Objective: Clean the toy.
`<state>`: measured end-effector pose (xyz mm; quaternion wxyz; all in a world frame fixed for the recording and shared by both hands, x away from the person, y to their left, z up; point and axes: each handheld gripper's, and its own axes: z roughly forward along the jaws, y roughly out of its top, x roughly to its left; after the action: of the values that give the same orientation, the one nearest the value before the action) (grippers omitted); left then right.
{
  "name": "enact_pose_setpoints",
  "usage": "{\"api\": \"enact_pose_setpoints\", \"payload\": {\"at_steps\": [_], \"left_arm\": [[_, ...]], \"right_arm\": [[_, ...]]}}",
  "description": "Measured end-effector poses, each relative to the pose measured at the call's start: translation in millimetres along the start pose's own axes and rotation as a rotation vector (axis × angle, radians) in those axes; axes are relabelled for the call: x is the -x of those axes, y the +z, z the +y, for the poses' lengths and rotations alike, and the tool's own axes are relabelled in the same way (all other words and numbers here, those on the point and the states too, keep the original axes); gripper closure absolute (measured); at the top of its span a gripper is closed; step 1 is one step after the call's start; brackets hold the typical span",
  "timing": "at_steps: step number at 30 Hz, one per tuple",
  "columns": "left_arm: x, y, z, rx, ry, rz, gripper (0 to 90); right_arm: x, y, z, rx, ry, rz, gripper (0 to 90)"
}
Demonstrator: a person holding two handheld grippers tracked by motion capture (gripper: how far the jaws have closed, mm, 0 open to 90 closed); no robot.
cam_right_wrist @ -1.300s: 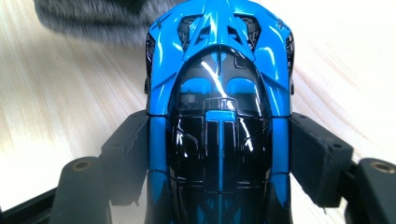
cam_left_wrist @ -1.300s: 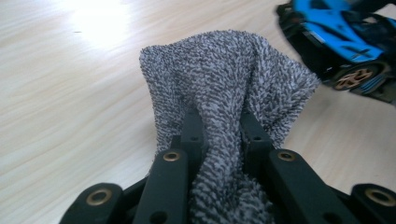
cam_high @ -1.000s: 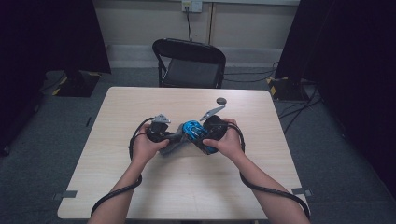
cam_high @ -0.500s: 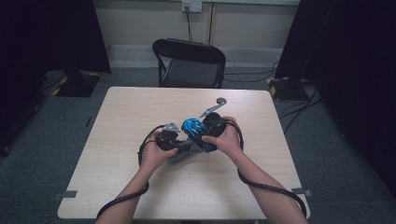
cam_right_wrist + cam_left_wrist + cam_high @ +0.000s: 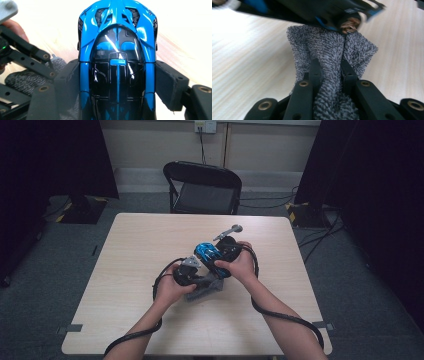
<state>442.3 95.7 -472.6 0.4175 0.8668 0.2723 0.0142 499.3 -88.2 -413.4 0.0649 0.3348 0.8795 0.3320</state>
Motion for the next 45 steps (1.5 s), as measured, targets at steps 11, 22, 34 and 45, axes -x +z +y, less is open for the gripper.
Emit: {"api": "enact_pose_setpoints", "payload": {"at_steps": [11, 22, 34, 45], "left_arm": [[-26.1, -25.0, -9.8, -0.018, -0.056, 0.095, 75.9], [-59.4, -62.5, -7.0, 0.043, -0.114, 0.249, 75.7], [-54.4, -45.7, 5.7, 0.09, -0.114, 0.236, 75.8], [-42.3, -33.2, 7.3, 0.08, -0.077, 0.191, 75.8]], "right_arm": [[7.3, -8.8, -0.7, 0.013, 0.012, -0.001, 28.4], [4.2, -9.0, -13.2, 0.005, -0.001, 0.018, 28.4], [-7.5, -1.6, -17.7, -0.009, -0.031, 0.042, 28.4], [-7.3, 1.5, -13.4, 0.004, -0.018, 0.044, 28.3]]}}
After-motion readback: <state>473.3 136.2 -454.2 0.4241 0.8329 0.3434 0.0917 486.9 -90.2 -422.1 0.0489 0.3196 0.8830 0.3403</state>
